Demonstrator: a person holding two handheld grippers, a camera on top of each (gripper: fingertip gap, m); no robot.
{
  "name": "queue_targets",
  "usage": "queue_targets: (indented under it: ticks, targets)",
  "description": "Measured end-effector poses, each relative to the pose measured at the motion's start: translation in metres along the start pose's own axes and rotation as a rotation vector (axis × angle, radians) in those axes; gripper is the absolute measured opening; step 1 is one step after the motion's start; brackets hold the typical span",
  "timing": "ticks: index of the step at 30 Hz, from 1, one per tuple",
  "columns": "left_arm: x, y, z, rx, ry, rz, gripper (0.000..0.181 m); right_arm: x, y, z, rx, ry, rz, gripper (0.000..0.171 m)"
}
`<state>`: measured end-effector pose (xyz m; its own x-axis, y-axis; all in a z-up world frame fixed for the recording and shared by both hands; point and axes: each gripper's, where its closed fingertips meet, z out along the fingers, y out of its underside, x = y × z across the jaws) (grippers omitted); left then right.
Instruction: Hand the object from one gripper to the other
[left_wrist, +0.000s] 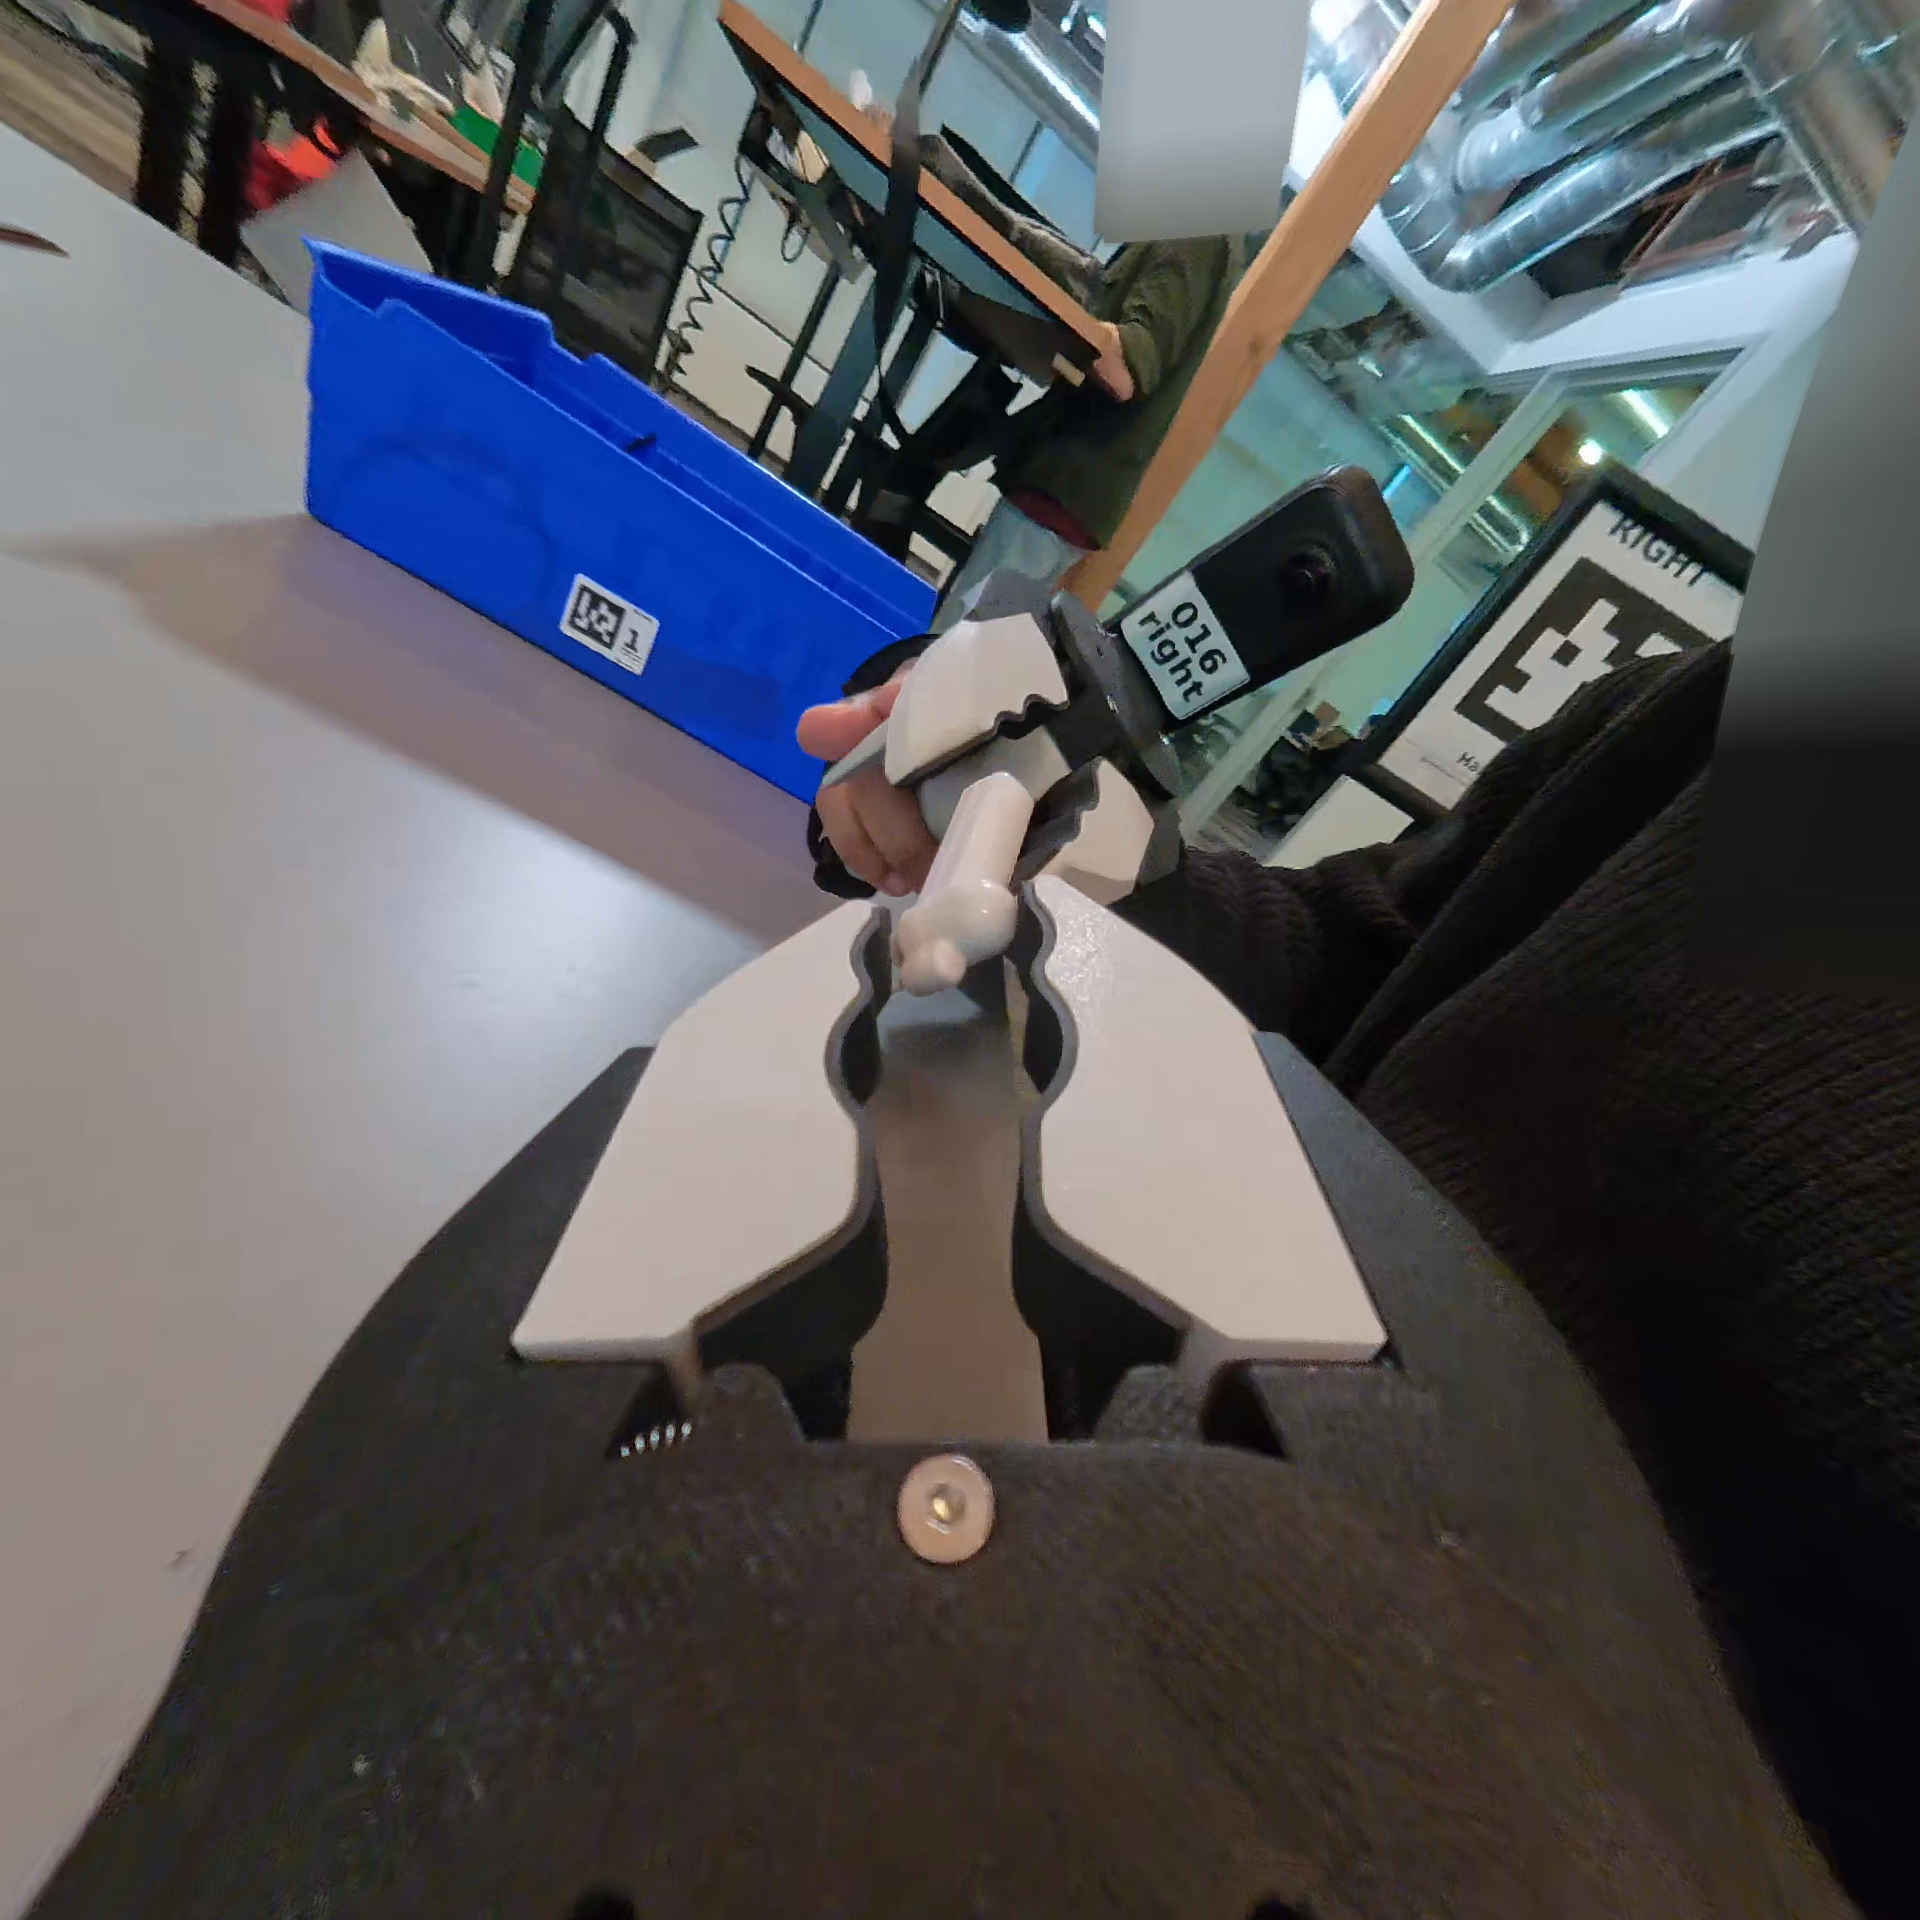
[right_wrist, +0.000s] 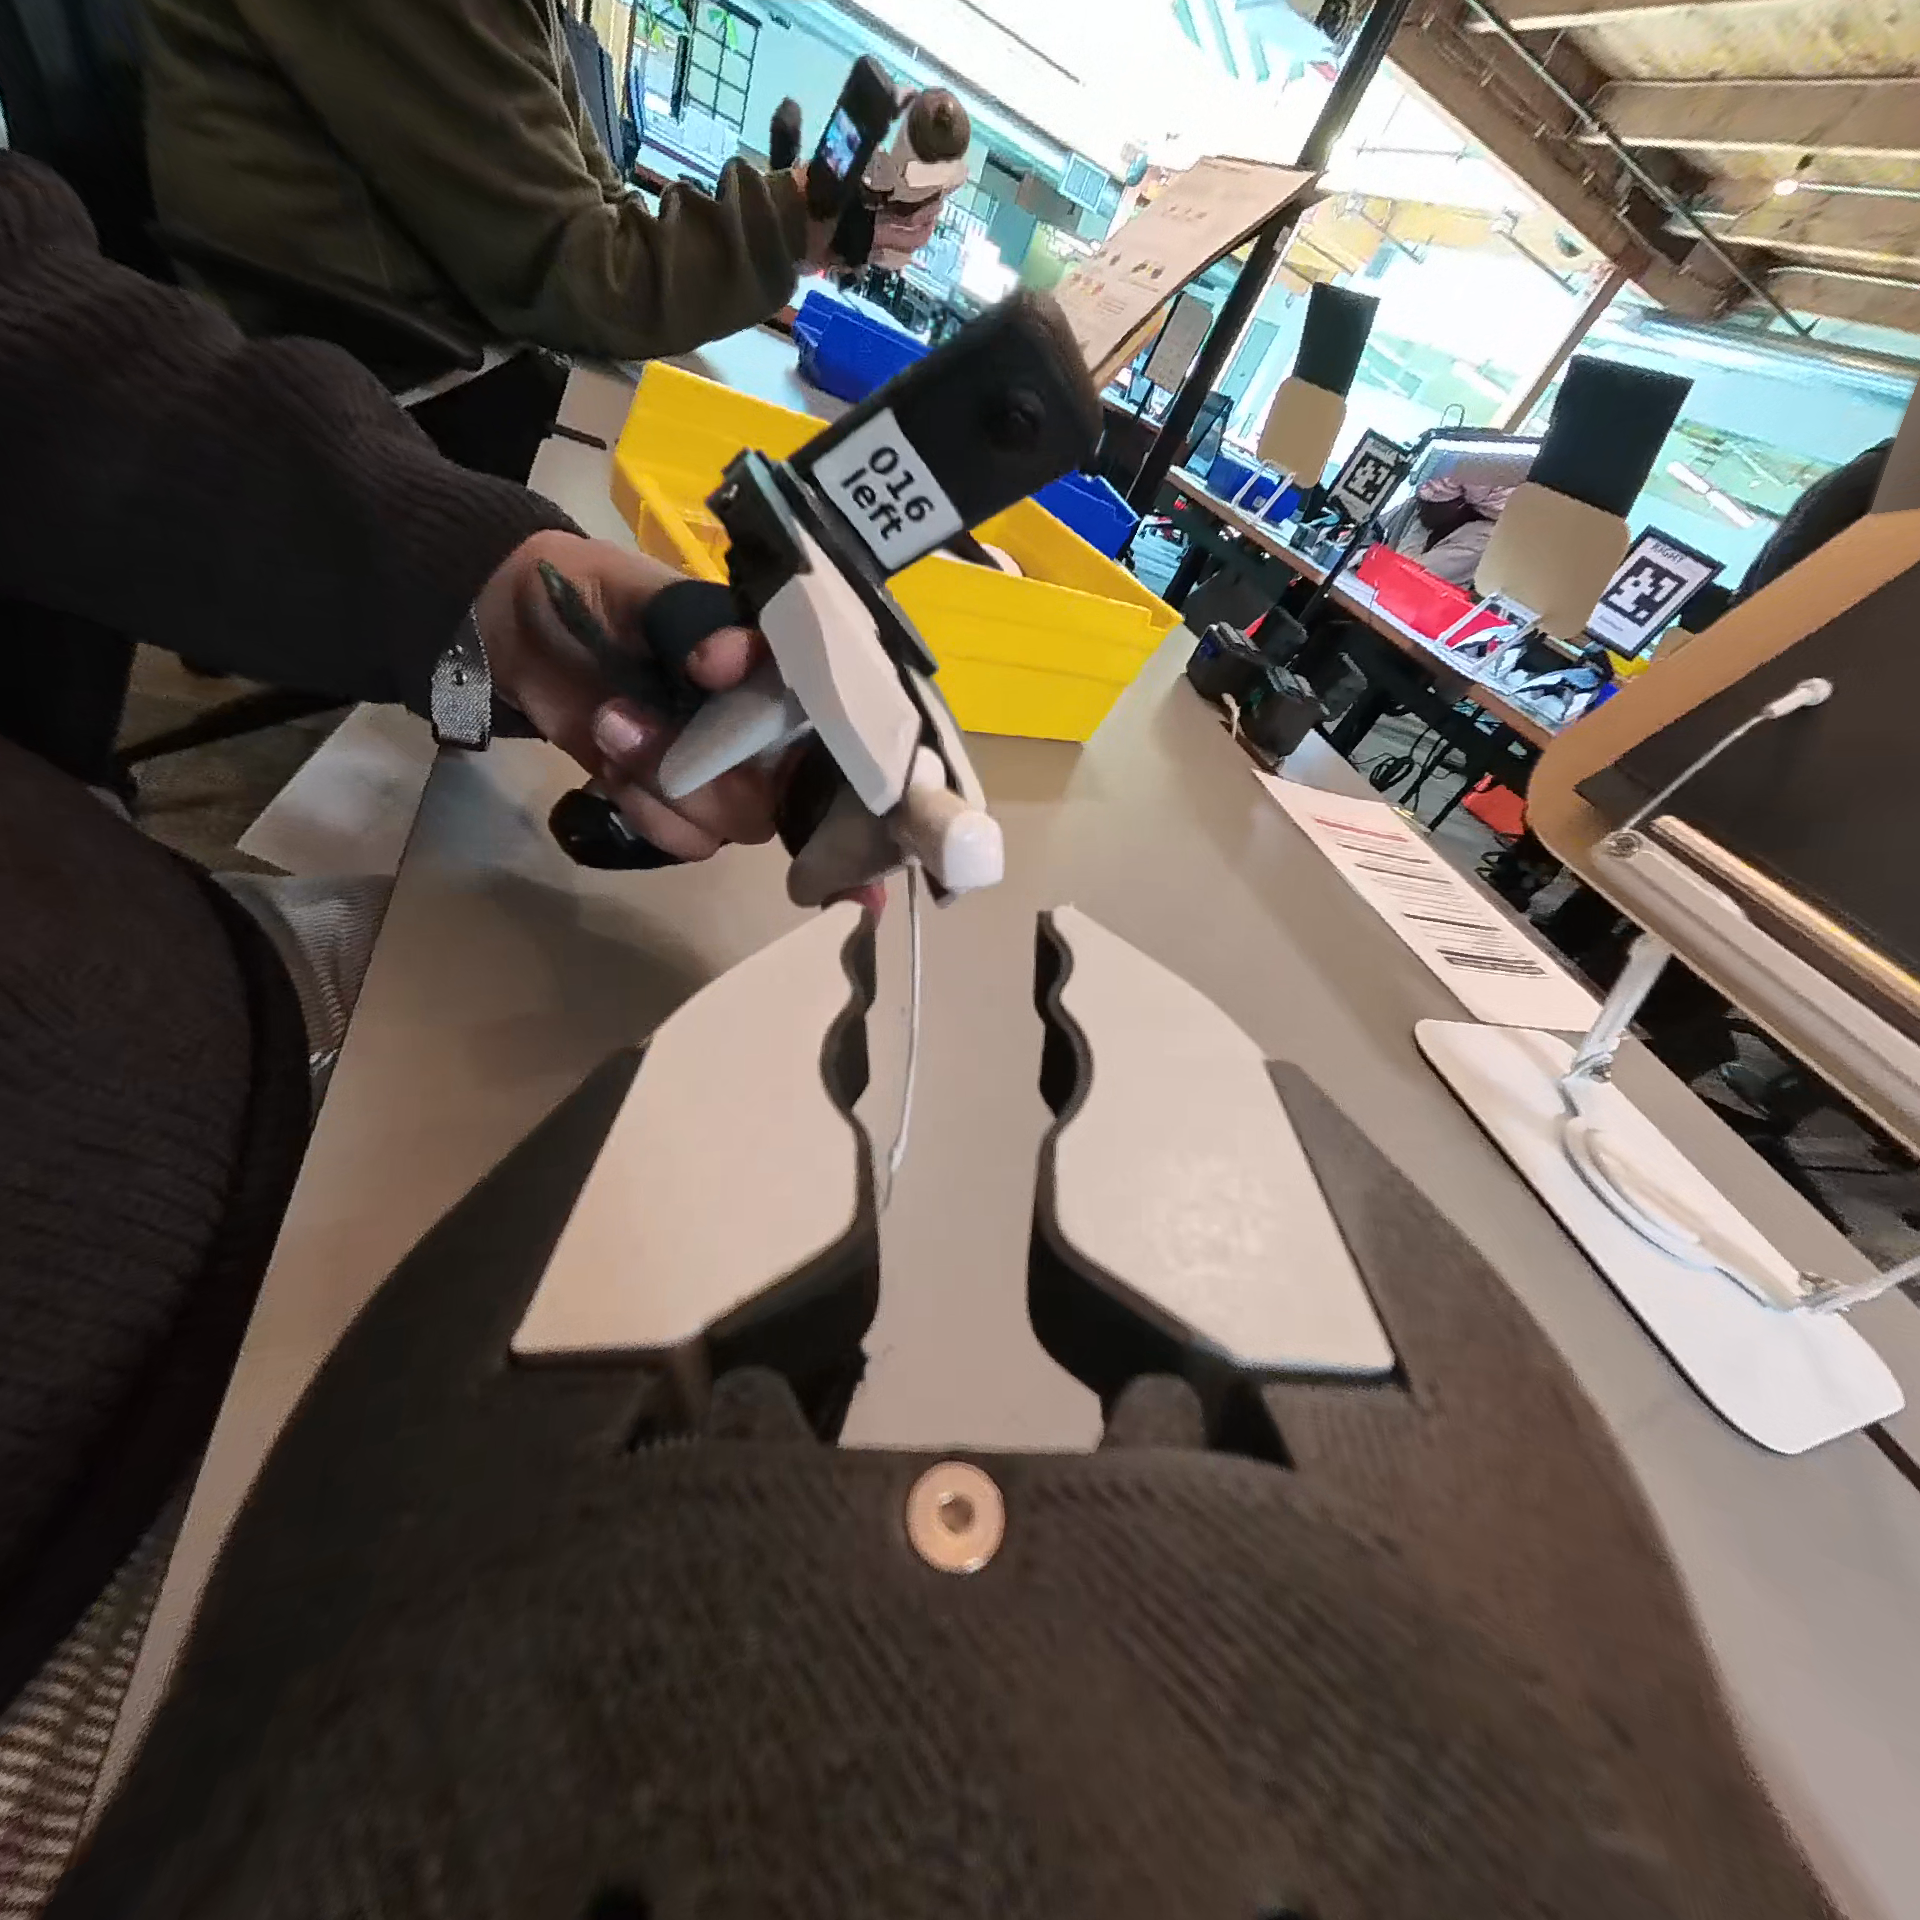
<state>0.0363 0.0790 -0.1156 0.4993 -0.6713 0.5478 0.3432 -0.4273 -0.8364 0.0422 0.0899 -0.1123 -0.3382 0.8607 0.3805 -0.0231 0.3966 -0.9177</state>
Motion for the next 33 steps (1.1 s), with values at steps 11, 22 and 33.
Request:
queue_targets:
  ticks: [11, 22, 33]
  targets:
    - [0.005, 0.0, 0.004, 0.0, 0.01, 0.014, 0.025, -0.002, -0.013, -0.001, 0.051, -0.007, 0.037, 0.013]
    - [-0.013, 0.014, 0.009, -0.05, -0.091, 0.051, 0.056, 0.027, -0.017, -0.012, 0.152, 0.016, 0.428, 0.013]
    - [-0.008, 0.026, 0.018, -0.099, -0.088, 0.133, 0.002, 0.033, -0.031, -0.017, 0.264, -0.018, 0.579, 0.013]
